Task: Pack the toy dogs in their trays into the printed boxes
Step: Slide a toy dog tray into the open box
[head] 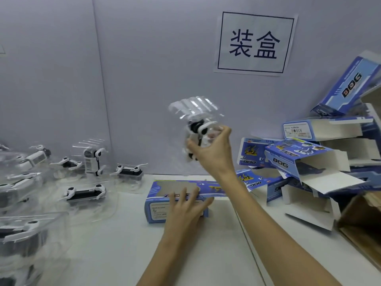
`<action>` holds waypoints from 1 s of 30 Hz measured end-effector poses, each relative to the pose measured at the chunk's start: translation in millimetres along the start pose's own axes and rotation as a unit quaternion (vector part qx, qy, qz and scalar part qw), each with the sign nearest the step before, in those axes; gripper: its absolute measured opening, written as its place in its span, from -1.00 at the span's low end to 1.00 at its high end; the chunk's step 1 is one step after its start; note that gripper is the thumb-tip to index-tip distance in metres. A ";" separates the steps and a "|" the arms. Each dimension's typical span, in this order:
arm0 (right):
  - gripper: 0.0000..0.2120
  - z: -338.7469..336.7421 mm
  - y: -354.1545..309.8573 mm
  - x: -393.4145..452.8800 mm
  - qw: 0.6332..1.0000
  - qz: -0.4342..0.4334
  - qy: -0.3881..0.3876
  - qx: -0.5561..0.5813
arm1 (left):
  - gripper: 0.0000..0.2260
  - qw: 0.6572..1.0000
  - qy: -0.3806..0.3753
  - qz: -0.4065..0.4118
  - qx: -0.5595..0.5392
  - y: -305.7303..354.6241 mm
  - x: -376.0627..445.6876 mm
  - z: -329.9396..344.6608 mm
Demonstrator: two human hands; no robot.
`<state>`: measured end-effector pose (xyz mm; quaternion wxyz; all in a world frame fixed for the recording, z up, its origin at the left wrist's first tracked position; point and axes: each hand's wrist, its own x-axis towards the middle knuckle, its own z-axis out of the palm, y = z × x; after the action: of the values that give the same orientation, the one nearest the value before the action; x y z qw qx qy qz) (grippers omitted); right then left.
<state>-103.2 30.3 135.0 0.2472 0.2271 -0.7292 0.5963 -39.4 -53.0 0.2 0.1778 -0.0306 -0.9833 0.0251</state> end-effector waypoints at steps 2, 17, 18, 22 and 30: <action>-0.30 -13.1 2.5 11.6 0.999 0.023 0.042 -0.001 | -0.36 0.999 0.025 -0.045 0.009 -3.6 4.0 5.8; -0.21 -54.2 97.8 -17.8 0.879 0.313 -0.169 -0.318 | -0.23 0.979 0.038 -0.185 0.082 -18.0 2.2 0.0; -0.23 -52.7 98.7 -17.7 0.869 0.312 -0.177 -0.340 | -0.19 0.978 0.045 -0.189 0.082 -17.1 2.1 -0.3; -0.39 -48.9 91.1 -7.6 0.811 0.328 -0.272 -0.402 | -0.16 0.969 0.122 -0.203 0.076 -16.8 3.3 -7.6; 0.08 -50.1 103.4 -3.3 0.756 0.402 -0.374 -0.357 | -0.34 0.947 0.257 -0.189 0.033 -7.5 4.1 -25.9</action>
<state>-160.9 98.8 63.0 -0.2443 0.0127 -0.9478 0.2047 -34.5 -59.2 26.3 0.4271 0.1563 -0.8905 0.0149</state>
